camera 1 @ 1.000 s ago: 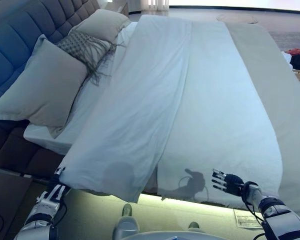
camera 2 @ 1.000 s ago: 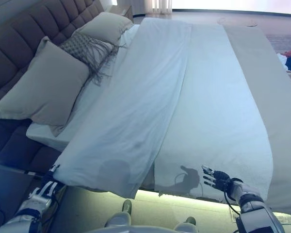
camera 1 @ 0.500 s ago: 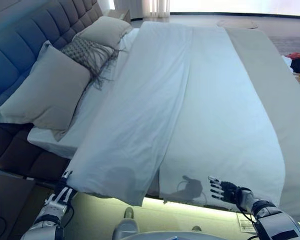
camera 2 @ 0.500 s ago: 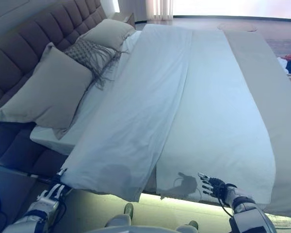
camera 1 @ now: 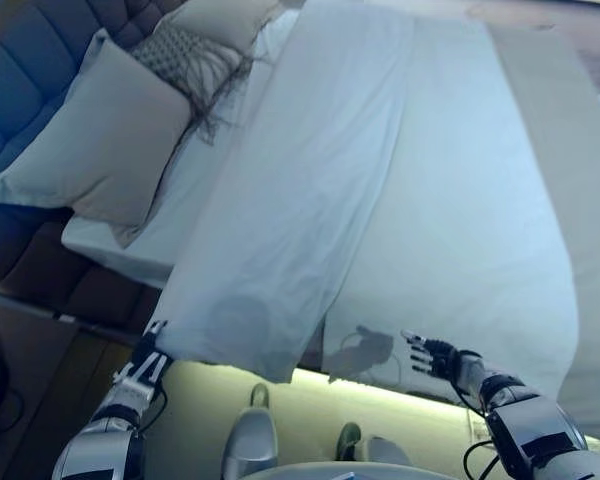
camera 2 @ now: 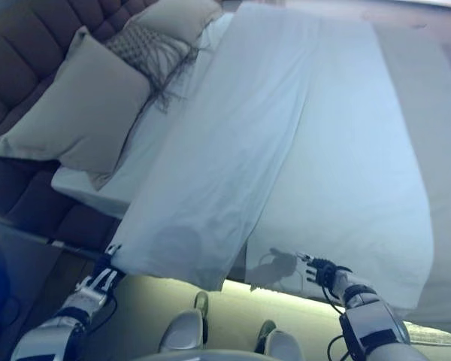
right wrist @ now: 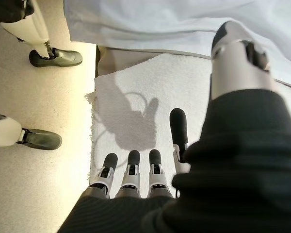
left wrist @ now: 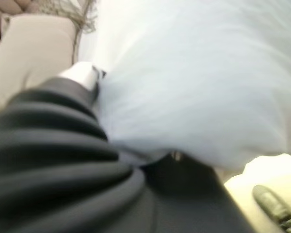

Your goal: Make the bed neatly

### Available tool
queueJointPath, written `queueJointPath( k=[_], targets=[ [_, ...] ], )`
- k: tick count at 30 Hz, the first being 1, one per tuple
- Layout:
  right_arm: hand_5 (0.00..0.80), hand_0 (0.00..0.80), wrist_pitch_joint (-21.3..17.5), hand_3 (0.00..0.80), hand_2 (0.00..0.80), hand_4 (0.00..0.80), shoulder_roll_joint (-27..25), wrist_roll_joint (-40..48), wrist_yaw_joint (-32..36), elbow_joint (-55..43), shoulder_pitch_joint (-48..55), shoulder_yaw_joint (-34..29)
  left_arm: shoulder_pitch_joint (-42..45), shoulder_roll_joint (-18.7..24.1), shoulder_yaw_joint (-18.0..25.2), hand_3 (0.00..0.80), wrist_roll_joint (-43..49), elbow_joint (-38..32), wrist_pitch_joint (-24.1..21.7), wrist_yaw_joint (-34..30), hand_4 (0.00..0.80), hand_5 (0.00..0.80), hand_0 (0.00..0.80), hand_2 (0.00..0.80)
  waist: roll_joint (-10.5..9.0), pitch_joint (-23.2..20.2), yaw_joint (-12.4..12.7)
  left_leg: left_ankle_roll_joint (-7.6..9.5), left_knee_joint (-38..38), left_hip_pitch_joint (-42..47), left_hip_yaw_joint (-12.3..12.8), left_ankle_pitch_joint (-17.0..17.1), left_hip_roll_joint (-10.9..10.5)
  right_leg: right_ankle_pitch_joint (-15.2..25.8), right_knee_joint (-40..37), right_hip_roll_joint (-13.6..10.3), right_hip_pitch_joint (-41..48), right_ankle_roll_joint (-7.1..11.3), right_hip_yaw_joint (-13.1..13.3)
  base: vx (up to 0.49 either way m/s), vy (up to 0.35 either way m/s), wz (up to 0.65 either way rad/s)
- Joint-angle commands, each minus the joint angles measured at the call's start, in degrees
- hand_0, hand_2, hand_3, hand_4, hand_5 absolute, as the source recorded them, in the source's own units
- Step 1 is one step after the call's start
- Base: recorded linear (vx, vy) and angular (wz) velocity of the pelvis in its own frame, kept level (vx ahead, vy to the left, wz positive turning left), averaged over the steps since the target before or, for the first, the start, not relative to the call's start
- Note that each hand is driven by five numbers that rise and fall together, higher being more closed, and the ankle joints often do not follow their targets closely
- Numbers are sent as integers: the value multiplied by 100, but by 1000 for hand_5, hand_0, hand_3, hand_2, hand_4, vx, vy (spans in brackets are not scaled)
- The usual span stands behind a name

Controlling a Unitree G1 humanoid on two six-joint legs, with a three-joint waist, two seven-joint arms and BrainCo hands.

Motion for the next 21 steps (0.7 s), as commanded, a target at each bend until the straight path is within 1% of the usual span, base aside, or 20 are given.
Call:
queueJointPath(
  k=[1, 2, 3, 4, 5, 6, 7, 8, 9, 10, 11, 12, 13, 15, 16, 17, 21],
  targets=[
    [0, 0, -203, 0, 0, 0, -159, -53, 203, 120, -200, -159, 426, 504, 147, 574, -150, 24, -95, 175, 574, 574, 574, 574, -307, 388, 33, 269, 78, -191, 192, -270, -38, 74, -284, 4, 492, 7, -116, -314, 245, 24],
    [0, 0, -179, 0, 0, 0, -200, -79, 284, 150, -231, -126, 368, 501, 154, 0, -179, 89, -34, 236, 0, 0, 0, 0, -335, 403, -15, 266, 191, -156, -75, -316, 111, 72, -162, -107, 343, 8, -40, -231, 246, -3],
    [0, 0, -181, 0, 0, 0, -222, -73, 332, 168, -253, -103, 337, 494, 160, 0, -195, 134, -2, 290, 0, 0, 0, 0, -355, 416, -50, 261, 264, -135, -230, -347, 196, 45, -58, -171, 251, 10, 3, -151, 339, -19],
    [0, 0, -221, 0, 0, 0, -269, -138, 427, 197, -271, -95, 320, 476, 156, 0, -278, 307, 70, 365, 0, 0, 0, 0, -354, 408, -158, 229, 262, 100, -505, -332, 456, -19, 339, -326, -98, 17, 105, -145, 394, -32],
    [0, 0, -290, 0, 0, 0, -283, -183, 469, 187, -263, -96, 329, 452, 149, 0, -286, 433, 95, 436, 0, 0, 0, 0, -334, 394, -234, 185, 202, 260, -609, -291, 575, -84, 666, -420, -393, 36, 165, -143, 413, -47],
    [0, 0, -342, 0, 0, 0, -282, -188, 471, 166, -256, -92, 338, 438, 147, 0, -271, 491, 106, 508, 0, 0, 0, 0, -327, 382, -266, 161, 156, 336, -650, -277, 609, -120, 842, -471, -558, 51, 199, -191, 404, -45],
    [0, 0, -421, 0, 0, 0, -240, -135, 371, 77, -310, -41, 334, 380, 141, 0, -314, 566, 71, 633, 0, 0, 0, 0, -273, 401, -333, 124, -33, 517, -710, -342, 632, -134, 1168, -581, -909, 111, 259, -219, 371, -41],
    [0, 0, -483, 0, 0, 0, -227, -83, 302, 29, -384, -15, 312, 324, 112, 0, -334, 609, 58, 673, 0, 0, 0, 0, -220, 415, -374, 108, -187, 559, -658, -383, 619, -94, 1254, -631, -1074, 144, 265, -280, 394, -35],
    [0, 0, -548, 0, 0, 0, -256, 17, 227, -38, -482, -16, 253, 244, 46, 0, -355, 643, 67, 640, 0, 0, 0, 0, -143, 486, -422, 86, -255, 551, -543, -430, 580, -59, 1310, -721, -1200, 193, 275, -265, 321, -29],
    [0, 0, -589, 0, 0, 0, -312, 142, 179, -110, -584, -11, 178, 161, -42, 0, -411, 661, 64, 575, 0, 0, 0, 0, -83, 594, -459, 58, -185, 491, -485, -466, 518, -40, 1348, -821, -1275, 244, 323, -281, 307, -8],
    [0, 0, -611, 0, 0, 0, -364, 209, 130, -174, -699, -4, 119, 75, -138, 0, -522, 661, 56, 540, 0, 0, 0, 0, -16, 700, -487, 65, -113, 406, -486, -530, 438, 33, 1353, -902, -1374, 292, 386, -294, 308, 28],
    [0, 0, -657, 0, 0, 0, -396, 232, 73, -214, -830, 7, 62, 2, -221, 0, -651, 645, 54, 487, 0, 0, 0, 0, 52, 804, -512, 120, -124, 327, -497, -630, 337, 148, 1376, -961, -1528, 347, 462, -282, 293, 57],
    [0, 0, -749, 0, 0, 0, -419, 278, 44, -239, -921, 24, -18, -42, -279, 0, -793, 639, 61, 453, 0, 0, 0, 0, 79, 904, -539, 167, -73, 266, -468, -751, 236, 185, 1442, -1013, -1647, 410, 534, -256, 255, 64],
    [0, 0, -917, 0, 0, 0, -419, 457, 45, -291, -1053, 10, -140, -84, -364, 0, -978, 583, 73, 440, 0, 0, 0, 0, 122, 1081, -565, 239, 126, 91, -447, -903, 75, 270, 1474, -1082, -1810, 487, 605, -250, 176, 47],
    [0, 0, -955, 0, 0, 0, -412, 532, 0, -302, -1165, 6, -220, -95, -412, 0, -1070, 542, 98, 394, 0, 0, 0, 0, 145, 1170, -559, 286, 257, -57, -448, -944, 4, 341, 1476, -1122, -1917, 508, 623, -285, 132, 22],
    [0, 0, -962, 0, 0, 0, -410, 523, -83, -283, -1328, 3, -326, -107, -460, 0, -1130, 480, 145, 391, 0, 0, 0, 0, 142, 1277, -549, 328, 487, -227, -452, -1062, -74, 321, 1588, -1184, -2051, 540, 663, -269, 103, 4],
    [0, 0, -918, 0, 0, 0, -454, 597, -270, -210, -1779, 71, -533, -210, -614, 0, -1182, 277, 216, 446, 0, 0, 0, 0, 139, 1526, -482, 426, 1106, -821, -465, -1278, -202, 381, 1745, -1251, -2394, 538, 721, -216, 76, 4]
  ],
)
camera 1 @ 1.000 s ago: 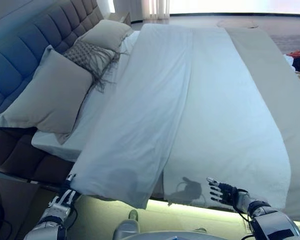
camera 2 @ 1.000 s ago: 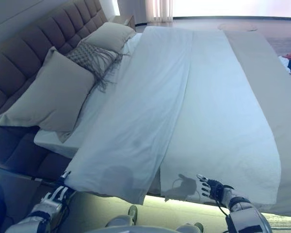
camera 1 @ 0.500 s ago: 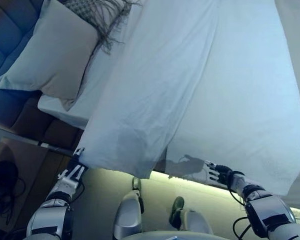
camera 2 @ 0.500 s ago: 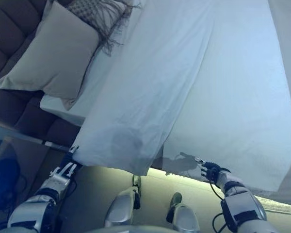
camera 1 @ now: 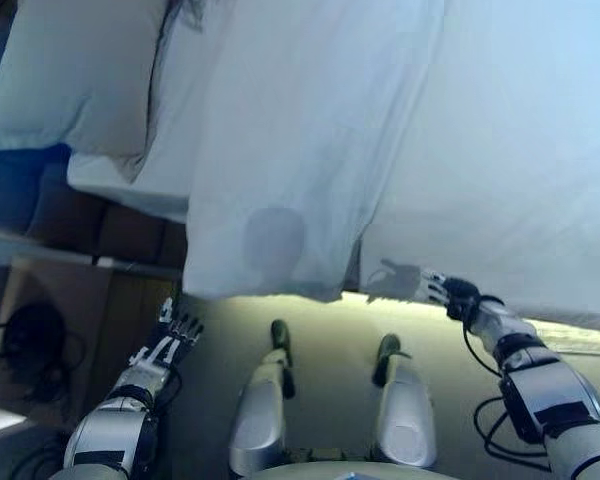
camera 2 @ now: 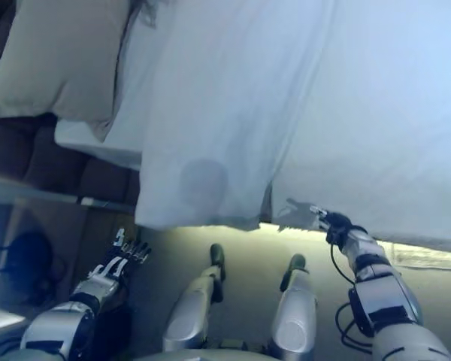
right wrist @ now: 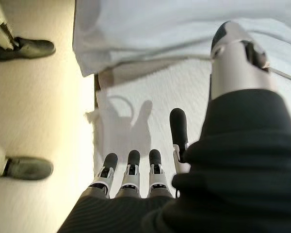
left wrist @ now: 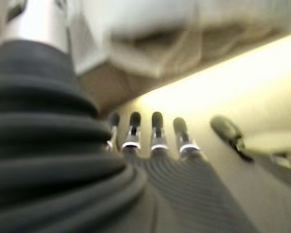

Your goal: Make the bed neatly

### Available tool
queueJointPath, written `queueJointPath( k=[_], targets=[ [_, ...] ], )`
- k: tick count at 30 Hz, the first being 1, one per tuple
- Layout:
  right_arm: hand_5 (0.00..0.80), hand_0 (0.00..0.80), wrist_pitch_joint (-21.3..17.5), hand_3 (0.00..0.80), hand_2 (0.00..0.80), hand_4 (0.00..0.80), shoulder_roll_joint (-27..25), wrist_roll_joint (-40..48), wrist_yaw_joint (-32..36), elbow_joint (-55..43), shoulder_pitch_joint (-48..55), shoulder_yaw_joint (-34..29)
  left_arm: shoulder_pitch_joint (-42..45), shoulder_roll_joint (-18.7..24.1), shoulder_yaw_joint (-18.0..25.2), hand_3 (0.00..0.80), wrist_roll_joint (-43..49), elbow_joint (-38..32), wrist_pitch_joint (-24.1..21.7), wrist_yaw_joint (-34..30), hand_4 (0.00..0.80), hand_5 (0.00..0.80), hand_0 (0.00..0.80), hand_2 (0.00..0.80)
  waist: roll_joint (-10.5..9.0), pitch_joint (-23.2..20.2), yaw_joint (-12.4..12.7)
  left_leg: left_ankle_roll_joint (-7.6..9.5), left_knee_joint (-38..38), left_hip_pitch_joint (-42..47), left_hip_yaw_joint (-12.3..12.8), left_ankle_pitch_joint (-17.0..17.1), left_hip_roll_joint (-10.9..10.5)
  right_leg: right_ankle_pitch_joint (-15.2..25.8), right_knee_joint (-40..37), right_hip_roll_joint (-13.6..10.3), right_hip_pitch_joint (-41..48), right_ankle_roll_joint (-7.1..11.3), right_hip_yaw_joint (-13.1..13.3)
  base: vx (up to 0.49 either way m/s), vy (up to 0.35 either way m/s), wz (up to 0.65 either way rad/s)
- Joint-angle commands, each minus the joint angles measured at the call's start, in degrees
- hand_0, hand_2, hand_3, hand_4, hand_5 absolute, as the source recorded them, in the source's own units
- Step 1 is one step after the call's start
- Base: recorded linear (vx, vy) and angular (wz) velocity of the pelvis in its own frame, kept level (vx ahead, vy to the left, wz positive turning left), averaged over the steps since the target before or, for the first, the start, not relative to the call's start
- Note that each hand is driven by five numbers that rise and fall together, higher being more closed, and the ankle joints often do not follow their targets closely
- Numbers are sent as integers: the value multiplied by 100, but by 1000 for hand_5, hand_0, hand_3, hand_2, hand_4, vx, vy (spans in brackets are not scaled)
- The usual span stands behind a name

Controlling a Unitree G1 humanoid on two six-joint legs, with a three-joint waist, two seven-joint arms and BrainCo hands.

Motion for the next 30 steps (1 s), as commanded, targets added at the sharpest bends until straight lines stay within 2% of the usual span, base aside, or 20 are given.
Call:
queueJointPath(
  k=[1, 10, 17, 20, 21, 25, 30],
  targets=[
    [0, 0, -174, 0, 0, 0, -25, 191, -237, 35, -533, 53, -268, -26, -51, 0, -265, -200, 27, -28, 0, 0, 0, 0, -212, 287, 74, 118, 1222, -226, -166, -875, 45, 591, -468, -70, 9, 133, 128, -149, 75, -5],
    [0, 0, -178, 0, 0, 0, 17, -71, -535, 17, -947, 246, -6, -107, -162, 0, -222, -482, 202, -63, 0, 0, 0, 0, -136, 287, 360, 308, 1906, -1246, -280, -1076, -54, 602, -6, -236, -744, 180, 150, -83, 34, 2],
    [0, 0, -78, 0, 0, 0, -31, -251, -658, 38, -1352, 548, 202, -263, -356, 0, -468, -1053, 24, -300, 0, 0, 0, 0, 31, 287, 594, 389, 1979, -1783, -337, -1025, -186, 655, 220, -330, -1249, 259, 160, -21, 56, 10],
    [0, 0, -103, 0, 0, 0, -36, -302, -561, 40, -1482, 620, 265, -323, -507, 0, -535, -1379, -55, -394, 0, 0, 0, 0, 117, 287, 686, 426, 1974, -1975, -370, -1007, -272, 693, 281, -374, -1456, 300, 170, 30, 43, 23],
    [0, 0, -93, 0, 0, 0, -34, -330, -502, 50, -1517, 656, 296, -339, -595, 0, -574, -1459, -82, -407, 0, 0, 0, 0, 147, 287, 713, 403, 2023, -1935, -400, -1156, -302, 562, 370, -382, -1440, 376, 227, 88, 43, 26],
    [0, 0, -46, 0, 0, 0, -5, -370, -369, -60, -1673, 862, 304, -334, -774, 0, -771, -1771, -157, -349, 0, 0, 0, 0, 240, 287, 791, 463, 1934, -2138, -360, -1075, -446, 612, 421, -383, -1657, 411, 241, 41, 55, 19],
    [0, 0, 18, 0, 0, 0, 76, -377, -150, -223, -1762, 1054, 329, -287, -842, 0, -905, -1983, -162, -395, 0, 0, 0, 0, 254, 287, 854, 484, 1938, -2263, -384, -1052, -512, 659, 384, -381, -1740, 430, 246, 39, 50, 13]
  ],
)
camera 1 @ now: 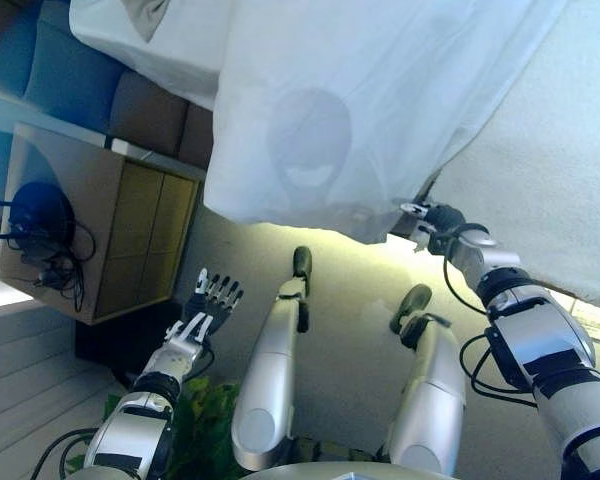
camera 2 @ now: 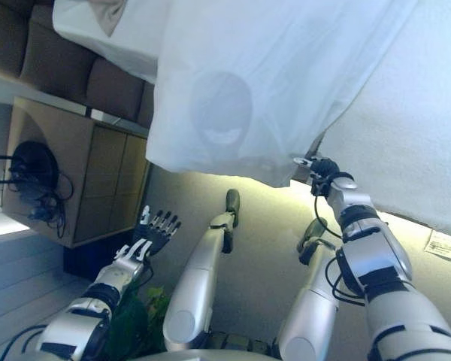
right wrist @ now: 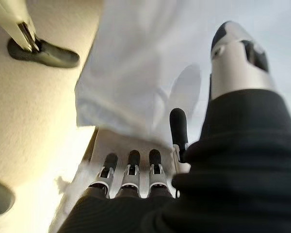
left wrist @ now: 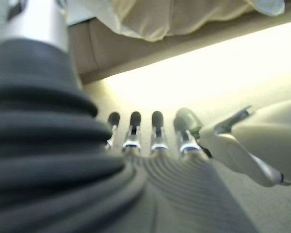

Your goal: Make the bed neatly

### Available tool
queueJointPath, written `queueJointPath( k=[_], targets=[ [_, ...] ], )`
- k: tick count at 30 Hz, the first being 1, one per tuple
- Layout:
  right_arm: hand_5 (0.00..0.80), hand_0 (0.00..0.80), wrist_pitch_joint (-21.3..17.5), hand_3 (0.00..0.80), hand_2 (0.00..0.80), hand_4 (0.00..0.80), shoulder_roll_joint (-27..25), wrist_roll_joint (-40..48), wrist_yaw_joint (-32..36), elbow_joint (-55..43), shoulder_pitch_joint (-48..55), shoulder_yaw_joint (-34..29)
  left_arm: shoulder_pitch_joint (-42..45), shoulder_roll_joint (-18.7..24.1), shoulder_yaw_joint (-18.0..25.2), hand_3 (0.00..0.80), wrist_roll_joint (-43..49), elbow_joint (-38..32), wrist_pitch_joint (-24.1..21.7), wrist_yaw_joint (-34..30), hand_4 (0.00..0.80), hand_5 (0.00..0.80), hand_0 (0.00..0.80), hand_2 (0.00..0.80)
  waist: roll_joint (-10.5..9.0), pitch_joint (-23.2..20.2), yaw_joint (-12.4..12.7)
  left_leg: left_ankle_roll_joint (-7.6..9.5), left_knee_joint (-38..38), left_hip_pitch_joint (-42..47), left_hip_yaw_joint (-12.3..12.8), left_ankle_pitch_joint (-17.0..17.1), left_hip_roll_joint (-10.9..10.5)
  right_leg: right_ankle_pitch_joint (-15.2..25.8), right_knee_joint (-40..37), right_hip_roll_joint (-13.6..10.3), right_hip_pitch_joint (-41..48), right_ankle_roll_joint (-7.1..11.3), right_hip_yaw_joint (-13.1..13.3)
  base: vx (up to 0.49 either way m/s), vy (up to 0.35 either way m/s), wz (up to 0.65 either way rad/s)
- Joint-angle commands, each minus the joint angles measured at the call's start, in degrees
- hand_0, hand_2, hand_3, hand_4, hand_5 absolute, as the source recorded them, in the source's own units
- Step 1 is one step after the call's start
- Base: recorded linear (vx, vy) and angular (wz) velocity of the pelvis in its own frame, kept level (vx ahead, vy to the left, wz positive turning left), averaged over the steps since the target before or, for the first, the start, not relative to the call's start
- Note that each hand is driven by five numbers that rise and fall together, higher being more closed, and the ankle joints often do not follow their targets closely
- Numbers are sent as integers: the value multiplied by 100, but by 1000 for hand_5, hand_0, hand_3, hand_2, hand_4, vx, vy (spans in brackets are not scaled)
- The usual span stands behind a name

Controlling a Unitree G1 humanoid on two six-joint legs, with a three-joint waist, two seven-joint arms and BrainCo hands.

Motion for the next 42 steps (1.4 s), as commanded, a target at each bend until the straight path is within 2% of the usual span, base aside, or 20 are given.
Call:
queueJointPath(
  k=[1, 14, 17, 18, 19, 26, 34, 42],
  targets=[
    [0, 0, -51, 0, 0, 0, -84, -78, 217, -206, -220, 169, 184, 53, -83, 0, -241, -175, -142, -133, 0, 0, 0, 0, 222, 82, 78, 291, 657, 24, 154, -912, -237, 678, -392, 4, -51, 440, 377, 50, 39, 6],
    [0, 0, -65, 0, 0, 0, -79, 16, 194, -278, -613, 305, 323, 146, -167, 0, -385, -498, -187, -357, 0, 0, 0, 0, 357, 82, 246, 327, 671, -184, 79, -885, -292, 752, -391, -67, -227, 455, 333, 39, 23, 1],
    [0, 0, -226, 0, 0, 0, -169, 141, 357, -269, -651, 242, 431, 168, -109, 0, -369, -517, -185, -417, 0, 0, 0, 0, 369, 82, 280, 332, 683, -231, 78, -881, -288, 757, -382, -86, -264, 466, 303, 4, 5, 1],
    [737, 737, -499, 737, 737, 737, -210, 91, 383, -348, -648, 251, 488, 178, -73, 0, -370, -568, -185, -420, 0, 0, 0, 0, 361, 82, 293, 337, 692, -257, 66, -880, -292, 760, -380, -80, -281, 467, 296, 0, 0, 0],
    [800, 800, -562, 800, 800, 800, -230, 99, 403, -385, -654, 256, 508, 183, -62, 0, -376, -583, -185, -425, 0, 0, 0, 0, 357, 82, 293, 333, 692, -265, 64, -878, -288, 764, -382, -81, -288, 471, 296, 0, 0, 0],
    [800, 800, -624, 800, 800, 800, -467, 221, 524, -405, -594, 145, 534, 230, 10, 0, -430, -608, -113, -486, 0, 0, 0, 0, 326, 82, 233, 337, 735, -275, 100, -907, -256, 784, -389, -51, -303, 474, 316, 0, 0, 0],
    [800, 800, -621, 800, 800, 800, -463, 244, 520, -375, -511, 13, 537, 264, 6, 0, -382, -648, -78, -428, 0, 0, 0, 0, 257, 82, 205, 325, 731, -138, 103, -945, -208, 840, -512, -42, -125, 474, 254, -3, -3, -2],
    [800, 800, -661, 800, 800, 800, -339, 567, 792, -394, -82, -135, 542, 337, 114, 0, -230, -448, -20, -342, 0, 0, 0, 0, 58, 82, 80, 263, 646, 436, 152, -1002, -60, 964, -897, -16, 515, 486, 213, 18, -14, -10]
  ],
)
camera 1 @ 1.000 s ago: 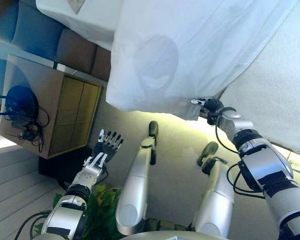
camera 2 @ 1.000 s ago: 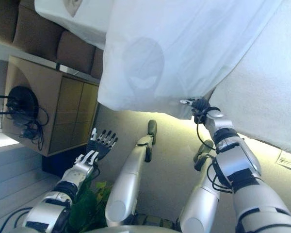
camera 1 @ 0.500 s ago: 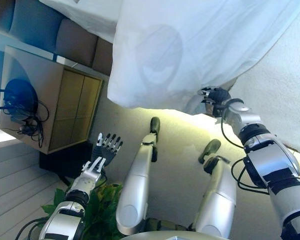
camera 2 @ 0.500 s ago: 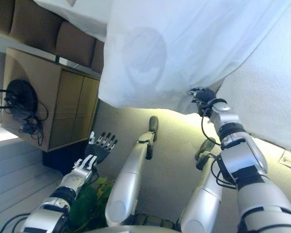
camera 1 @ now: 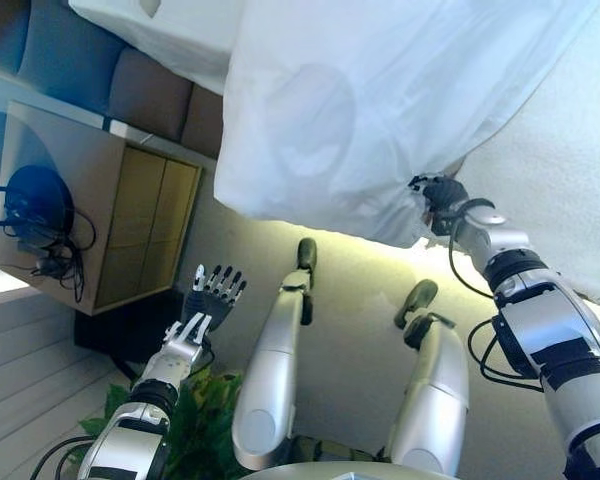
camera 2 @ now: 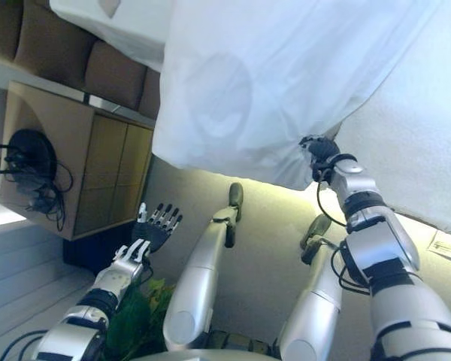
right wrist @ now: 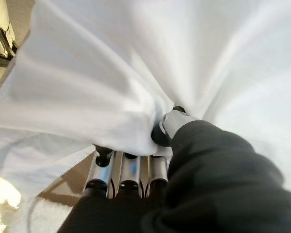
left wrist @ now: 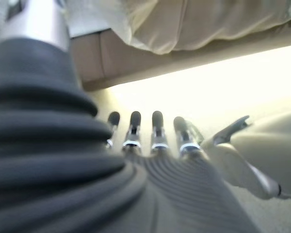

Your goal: Make the bed neatly

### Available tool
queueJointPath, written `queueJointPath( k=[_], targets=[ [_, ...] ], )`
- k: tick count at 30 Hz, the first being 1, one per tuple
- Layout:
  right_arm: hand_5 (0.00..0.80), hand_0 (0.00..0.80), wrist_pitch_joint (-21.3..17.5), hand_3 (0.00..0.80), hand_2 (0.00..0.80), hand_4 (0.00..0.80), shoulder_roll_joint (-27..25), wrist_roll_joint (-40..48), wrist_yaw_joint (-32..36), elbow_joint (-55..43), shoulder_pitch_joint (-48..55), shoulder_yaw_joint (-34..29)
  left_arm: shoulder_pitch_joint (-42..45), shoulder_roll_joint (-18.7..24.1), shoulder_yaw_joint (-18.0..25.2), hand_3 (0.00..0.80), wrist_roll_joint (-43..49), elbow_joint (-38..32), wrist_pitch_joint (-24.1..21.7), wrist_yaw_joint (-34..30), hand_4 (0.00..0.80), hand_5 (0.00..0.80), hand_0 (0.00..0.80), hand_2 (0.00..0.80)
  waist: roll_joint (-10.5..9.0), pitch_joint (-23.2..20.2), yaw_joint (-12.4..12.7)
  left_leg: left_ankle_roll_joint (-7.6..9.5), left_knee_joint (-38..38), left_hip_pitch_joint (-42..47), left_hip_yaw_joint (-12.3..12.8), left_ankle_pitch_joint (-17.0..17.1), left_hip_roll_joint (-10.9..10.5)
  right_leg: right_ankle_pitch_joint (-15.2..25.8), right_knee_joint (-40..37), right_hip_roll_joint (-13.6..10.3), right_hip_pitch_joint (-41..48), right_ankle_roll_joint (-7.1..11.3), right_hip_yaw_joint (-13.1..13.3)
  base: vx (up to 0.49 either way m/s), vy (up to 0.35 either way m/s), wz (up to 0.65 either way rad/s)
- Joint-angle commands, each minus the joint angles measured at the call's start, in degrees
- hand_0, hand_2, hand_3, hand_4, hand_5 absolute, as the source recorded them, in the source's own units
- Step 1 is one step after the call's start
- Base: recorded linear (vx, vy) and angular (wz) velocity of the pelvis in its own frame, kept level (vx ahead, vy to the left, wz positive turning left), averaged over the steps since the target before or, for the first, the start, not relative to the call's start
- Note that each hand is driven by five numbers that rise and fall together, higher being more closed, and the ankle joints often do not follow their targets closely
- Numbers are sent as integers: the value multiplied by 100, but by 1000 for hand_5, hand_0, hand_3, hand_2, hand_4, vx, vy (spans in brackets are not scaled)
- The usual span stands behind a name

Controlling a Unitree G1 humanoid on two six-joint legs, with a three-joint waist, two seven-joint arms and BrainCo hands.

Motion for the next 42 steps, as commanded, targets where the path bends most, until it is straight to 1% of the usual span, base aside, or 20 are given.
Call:
queueJointPath(
  k=[1, 2, 3, 5, 8, 11, 14, 16, 20, 23, 25, 27, 30, 33, 35, 37, 40, 41, 42],
  targets=[
    [800, 800, -273, 800, 800, 800, -22, 375, 339, -288, 136, -317, 139, 283, 186, 0, 86, 182, -7, 29, 0, 0, 0, 0, -13, 79, -76, 158, 292, 643, 147, -843, -139, 724, -616, -129, 472, 383, 171, 42, 4, -13],
    [800, 800, -251, 800, 800, 800, -3, 385, 364, -294, 195, -329, 135, 287, 195, 0, 105, 210, 1, 47, 0, 0, 0, 0, -34, 79, -92, 152, 269, 727, 155, -848, -124, 739, -677, -123, 564, 386, 169, -24, 13, -15],
    [800, 800, -217, 800, 800, 800, 18, 434, 410, -291, 260, -353, 62, 303, 238, 0, 138, 259, 38, 77, 0, 0, 0, 0, -87, 79, -135, 180, 200, 755, 210, -697, -102, 919, -855, -135, 627, 325, 120, -27, 12, -14],
    [800, 800, -221, 800, 800, 800, 106, 522, 506, -265, 524, -423, 8, 302, 268, 0, 213, 373, 70, 80, 0, 0, 0, 0, -182, 79, -208, 153, 140, 1052, 278, -714, -55, 999, -1089, -133, 959, 334, 112, 14, 9, -11],
    [800, 800, -326, 800, 800, 800, 162, 568, 672, -262, 934, -547, 15, 304, 296, 0, 276, 463, 77, 53, 0, 0, 0, 0, -292, 79, -312, 117, 51, 1452, 371, -728, -5, 1111, -1390, -140, 1400, 356, 96, 65, 35, -16],
    [800, 800, -490, 800, 800, 800, 257, 518, 873, -410, 1521, -651, 57, 287, 348, 0, 315, 571, 5, 52, 0, 0, 0, 0, -439, 79, -478, 59, -71, 1922, 522, -736, 96, 1242, -1748, -164, 1911, 373, 143, 63, 57, -13],
    [800, 800, -597, 800, 800, 800, 287, 513, 956, -598, 1954, -672, 55, 273, 380, 0, 345, 642, -68, 75, 0, 0, 0, 0, -542, 79, -592, 43, -176, 2220, 630, -733, 138, 1320, -1950, -156, 2215, 387, 193, 51, 59, -21],
    [800, 800, -651, 800, 800, 800, 252, 489, 1042, -862, 2350, -724, 84, 293, 415, 0, 317, 667, -127, 82, 0, 0, 0, 0, -628, 79, -700, 36, -226, 2416, 714, -744, 166, 1367, -2072, -137, 2415, 396, 247, 48, 58, -19],
    [800, 800, -815, 800, 800, 800, 224, 407, 980, -1528, 3082, -767, 194, 291, 514, 0, 304, 695, -253, 152, 0, 0, 0, 0, -793, 14, -876, 43, -251, 2575, 816, -783, 204, 1390, -2200, -74, 2591, 404, 338, 27, 49, -17],
    [800, 800, -857, 800, 800, 800, 197, 500, 966, -1986, 3457, -824, 278, 322, 601, 0, 315, 724, -261, 221, 0, 0, 0, 0, -884, -53, -965, 44, -290, 2667, 856, -796, 234, 1396, -2266, -31, 2677, 408, 396, 34, 29, -20],
    [800, 800, -980, 800, 800, 800, 182, 371, 976, -2382, 3802, -908, 364, 308, 721, 0, 344, 777, -266, 246, 0, 0, 0, 0, -960, -119, -1042, 47, -327, 2731, 905, -808, 253, 1404, -2336, 5, 2740, 410, 443, 37, 23, -7],
    [800, 800, -1002, 800, 800, 800, 178, 324, 943, -2623, 3973, -932, 415, 282, 790, 0, 383, 814, -281, 269, 0, 0, 0, 0, -1006, -162, -1077, 48, -349, 2764, 931, -811, 266, 1416, -2379, 15, 2778, 416, 463, 33, 13, -6],
    [800, 800, -1036, 800, 800, 800, 173, 220, 760, -2885, 4080, -953, 463, 279, 850, 0, 430, 820, -287, 297, 0, 0, 0, 0, -1046, -190, -1102, 60, -333, 2735, 957, -825, 271, 1411, -2398, 32, 2766, 418, 491, 10, -1, -5],
    [800, 800, -1046, 800, 800, 800, 191, 124, 506, -2749, 3951, -936, 356, 321, 882, 0, 429, 906, -248, 322, 0, 0, 0, 0, -1043, -178, -1101, 64, -287, 2666, 958, -843, 281, 1401, -2359, 34, 2704, 409, 489, -21, -5, -7],
    [800, 800, -1050, 800, 800, 800, 242, 73, 274, -2440, 3778, -973, 297, 332, 885, 0, 452, 935, -219, 283, 0, 0, 0, 0, -1013, -145, -1070, 82, -246, 2607, 930, -862, 272, 1384, -2303, 34, 2639, 397, 495, -20, -10, -8],
    [800, 800, -1044, 800, 800, 800, 283, 142, 217, -2105, 3597, -1019, 243, 325, 856, 0, 468, 941, -213, 247, 0, 0, 0, 0, -978, -111, -1034, 88, -223, 2564, 899, -866, 257, 1380, -2276, 27, 2608, 387, 490, -7, -9, -4],
    [800, 800, -956, 800, 800, 800, 348, 283, 14, -1425, 3217, -1212, 83, 323, 839, 0, 511, 1020, -200, 170, 0, 0, 0, 0, -899, -48, -975, 83, -158, 2443, 853, -871, 239, 1357, -2197, 8, 2508, 370, 469, -27, -34, 2],
    [800, 800, -863, 800, 800, 800, 334, 274, -173, -1154, 3049, -1274, 13, 329, 825, 0, 513, 1056, -192, 135, 0, 0, 0, 0, -866, -28, -950, 84, -132, 2392, 840, -875, 230, 1340, -2167, 1, 2466, 364, 456, -43, -27, 2],
    [489, 489, -682, 489, 489, 489, 289, 330, -528, -870, 2858, -1356, -61, 334, 808, 0, 524, 1088, -179, 111, 0, 0, 0, 0, -823, -7, -920, 84, -106, 2339, 825, -879, 224, 1325, -2134, -8, 2418, 358, 438, -54, -21, 2]
  ],
)
